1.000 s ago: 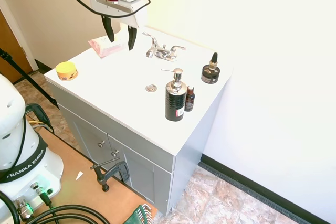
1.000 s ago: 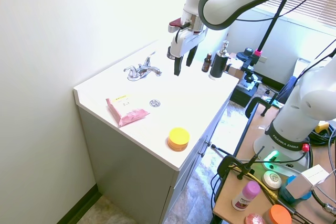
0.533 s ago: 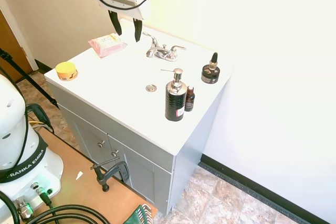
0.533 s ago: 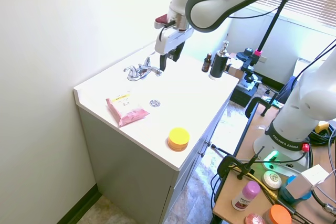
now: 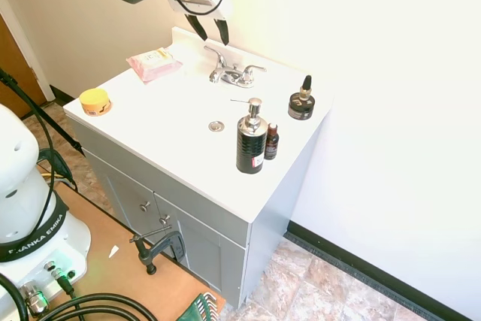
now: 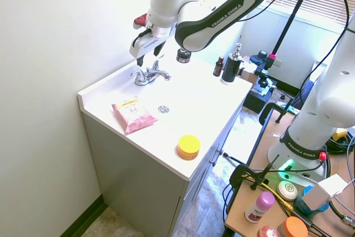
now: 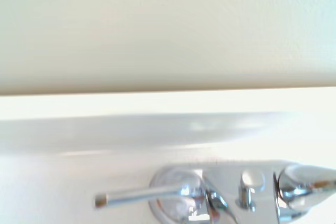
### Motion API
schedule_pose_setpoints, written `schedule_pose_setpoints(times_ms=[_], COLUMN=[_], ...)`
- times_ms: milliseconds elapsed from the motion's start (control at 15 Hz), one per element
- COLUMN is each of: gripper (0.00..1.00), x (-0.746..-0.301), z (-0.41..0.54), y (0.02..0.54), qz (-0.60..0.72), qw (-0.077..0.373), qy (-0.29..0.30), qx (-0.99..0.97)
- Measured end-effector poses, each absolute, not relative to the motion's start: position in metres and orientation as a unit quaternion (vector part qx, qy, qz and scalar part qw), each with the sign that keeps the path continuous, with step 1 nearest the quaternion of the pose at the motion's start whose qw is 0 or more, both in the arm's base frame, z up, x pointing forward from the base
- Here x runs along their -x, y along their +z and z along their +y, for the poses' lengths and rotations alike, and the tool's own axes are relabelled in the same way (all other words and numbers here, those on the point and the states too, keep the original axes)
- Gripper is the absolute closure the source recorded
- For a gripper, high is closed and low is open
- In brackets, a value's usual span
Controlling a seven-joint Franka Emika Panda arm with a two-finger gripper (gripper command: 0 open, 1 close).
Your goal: Turn on the hot water
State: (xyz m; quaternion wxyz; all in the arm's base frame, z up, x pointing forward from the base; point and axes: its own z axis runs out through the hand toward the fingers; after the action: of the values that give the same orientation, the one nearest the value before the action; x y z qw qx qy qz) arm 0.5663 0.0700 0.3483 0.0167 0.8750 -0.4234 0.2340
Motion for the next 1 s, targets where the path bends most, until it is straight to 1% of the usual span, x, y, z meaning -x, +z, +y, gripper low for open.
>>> schedule_pose_setpoints(times_ms=[267,600,800,1000], gripper=[0.0,0.0,0.0,0.0], x=[-0.591,-0.597,-0.595,-0.59], z=[0.08,0.08,0.075,0.061], y=[0.329,0.31,0.305,0.302], qz=[-0.415,-0.416,-0.421,-0.42], qw=[0.023,0.032,0.05,0.089], qy=[0.245,0.232,0.201,0.167], qx=[-0.876,-0.879,-0.883,-0.887])
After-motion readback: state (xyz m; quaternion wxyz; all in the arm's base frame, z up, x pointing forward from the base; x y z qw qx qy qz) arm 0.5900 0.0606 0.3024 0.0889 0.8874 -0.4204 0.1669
